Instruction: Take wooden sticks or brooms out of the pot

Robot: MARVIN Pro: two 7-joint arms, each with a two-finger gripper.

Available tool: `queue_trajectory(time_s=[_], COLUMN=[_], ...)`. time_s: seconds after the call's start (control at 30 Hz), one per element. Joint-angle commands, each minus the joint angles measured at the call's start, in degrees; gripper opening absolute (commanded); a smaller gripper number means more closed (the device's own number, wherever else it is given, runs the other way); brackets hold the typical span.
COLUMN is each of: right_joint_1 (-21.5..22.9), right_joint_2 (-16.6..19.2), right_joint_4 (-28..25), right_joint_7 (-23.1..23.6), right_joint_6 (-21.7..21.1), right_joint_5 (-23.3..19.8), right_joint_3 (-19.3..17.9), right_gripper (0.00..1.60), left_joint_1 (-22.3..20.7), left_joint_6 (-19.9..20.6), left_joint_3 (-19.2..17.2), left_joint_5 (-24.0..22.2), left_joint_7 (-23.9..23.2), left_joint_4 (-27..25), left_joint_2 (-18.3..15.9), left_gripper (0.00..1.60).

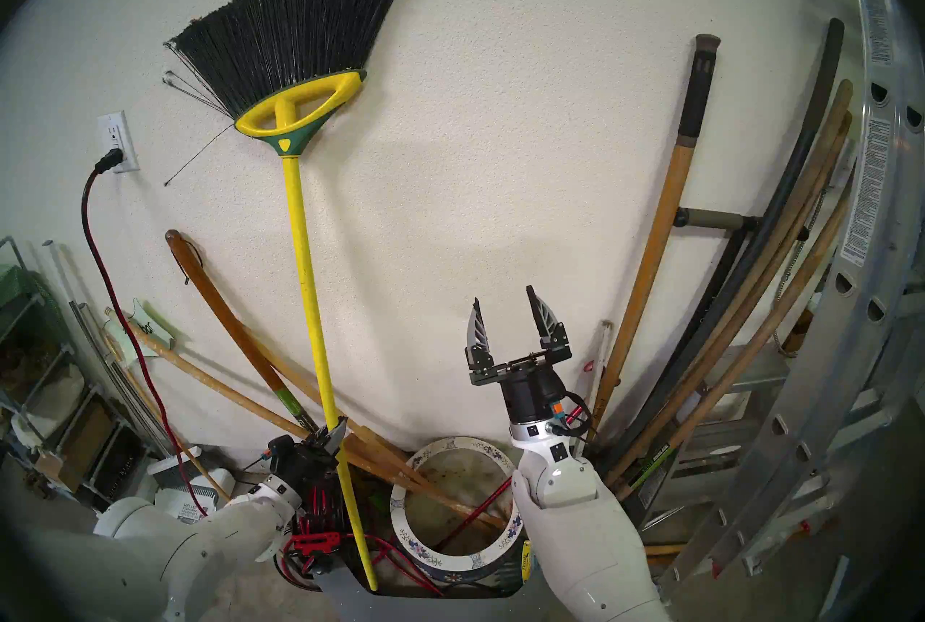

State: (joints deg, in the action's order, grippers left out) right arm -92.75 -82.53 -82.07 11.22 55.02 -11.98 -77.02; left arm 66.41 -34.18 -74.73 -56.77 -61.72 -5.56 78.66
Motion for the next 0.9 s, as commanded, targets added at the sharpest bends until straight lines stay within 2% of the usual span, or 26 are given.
queue_trajectory(time_s=[0.0, 0.1, 0.3, 0.33, 0.4, 0.87], right_joint_1=[-0.8, -1.0, -1.2, -1.3, -1.3, -1.6], right_joint_2=[-0.4, -0.4, -0.6, -0.6, -0.7, -1.3], right_joint_4=[-1.1, -1.3, -1.5, -1.5, -1.5, -1.6], right_joint_7=[0.8, 1.3, 2.2, 2.4, 2.5, 4.7], right_joint_6=[0.0, 0.0, 0.0, 0.0, 0.0, 0.0], right_joint_5=[-0.8, -1.1, -1.8, -1.9, -2.0, -3.4], right_joint_3=[0.0, -0.1, -0.4, -0.5, -0.6, -1.3], right_gripper=[1.60, 1.60, 1.60, 1.60, 1.60, 1.60], left_joint_1=[-1.6, -1.7, -1.8, -1.8, -1.9, -1.9], left_joint_6=[0.3, 0.5, 0.7, 0.8, 0.8, 0.3], left_joint_3=[0.4, 0.5, 0.8, 0.8, 0.8, 1.3], left_joint_5=[0.4, 0.8, 1.3, 1.4, 1.5, 2.8], left_joint_7=[2.4, 3.0, 4.2, 4.4, 4.6, 6.1], left_joint_4=[-0.4, -0.4, -0.5, -0.5, -0.6, -1.2], left_joint_2=[1.4, 1.4, 1.4, 1.4, 1.3, 1.4], left_gripper=[0.70, 0.78, 1.52, 1.56, 1.60, 1.60])
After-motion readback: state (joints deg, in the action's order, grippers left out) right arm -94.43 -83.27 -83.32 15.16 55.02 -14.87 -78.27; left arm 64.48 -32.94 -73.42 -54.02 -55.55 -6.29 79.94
